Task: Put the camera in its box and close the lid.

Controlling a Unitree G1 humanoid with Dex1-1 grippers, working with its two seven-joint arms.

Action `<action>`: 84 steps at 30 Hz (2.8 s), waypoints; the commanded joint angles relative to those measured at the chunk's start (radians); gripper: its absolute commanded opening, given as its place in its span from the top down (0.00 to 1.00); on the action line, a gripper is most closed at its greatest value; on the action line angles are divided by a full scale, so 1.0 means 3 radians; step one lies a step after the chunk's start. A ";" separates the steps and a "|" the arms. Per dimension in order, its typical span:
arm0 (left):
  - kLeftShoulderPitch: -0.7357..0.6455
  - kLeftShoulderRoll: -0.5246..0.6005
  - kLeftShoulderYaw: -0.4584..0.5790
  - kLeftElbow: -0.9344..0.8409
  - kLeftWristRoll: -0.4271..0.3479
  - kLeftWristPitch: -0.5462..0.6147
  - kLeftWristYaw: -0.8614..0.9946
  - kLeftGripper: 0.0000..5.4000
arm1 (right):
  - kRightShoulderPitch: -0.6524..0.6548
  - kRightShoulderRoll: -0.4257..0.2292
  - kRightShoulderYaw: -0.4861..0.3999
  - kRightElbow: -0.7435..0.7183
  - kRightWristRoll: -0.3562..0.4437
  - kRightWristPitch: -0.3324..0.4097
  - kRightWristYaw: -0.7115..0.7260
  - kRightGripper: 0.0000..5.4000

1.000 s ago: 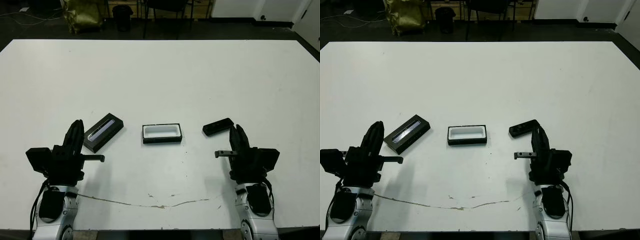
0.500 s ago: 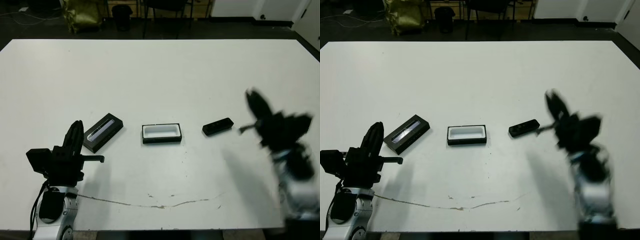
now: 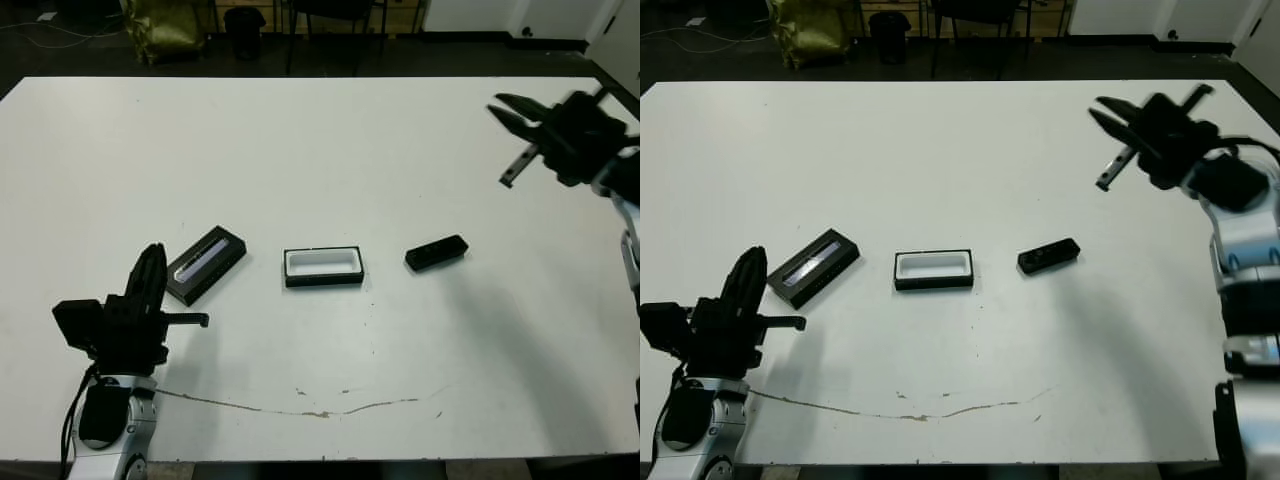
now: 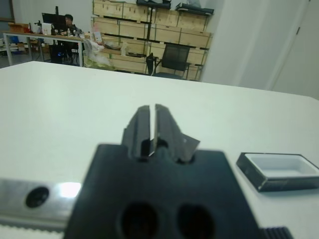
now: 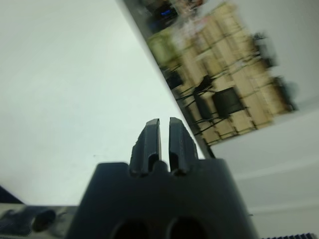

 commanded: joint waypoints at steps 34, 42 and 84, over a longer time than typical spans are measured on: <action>0.0045 -0.0003 0.0009 0.0013 -0.0008 0.0075 0.0011 1.00 | -0.0807 0.0252 0.1047 0.1384 -0.1165 -0.0615 0.0354 1.00; 0.0050 -0.0007 0.0006 0.0032 0.0062 0.0025 0.0039 1.00 | -0.0700 0.0283 0.1110 0.1467 -0.1223 -0.0733 0.0264 1.00; 0.0045 0.0001 -0.0001 0.0152 0.0145 -0.0142 0.0026 1.00 | -0.0400 0.0332 0.1225 0.1497 -0.1286 -0.0530 0.0276 1.00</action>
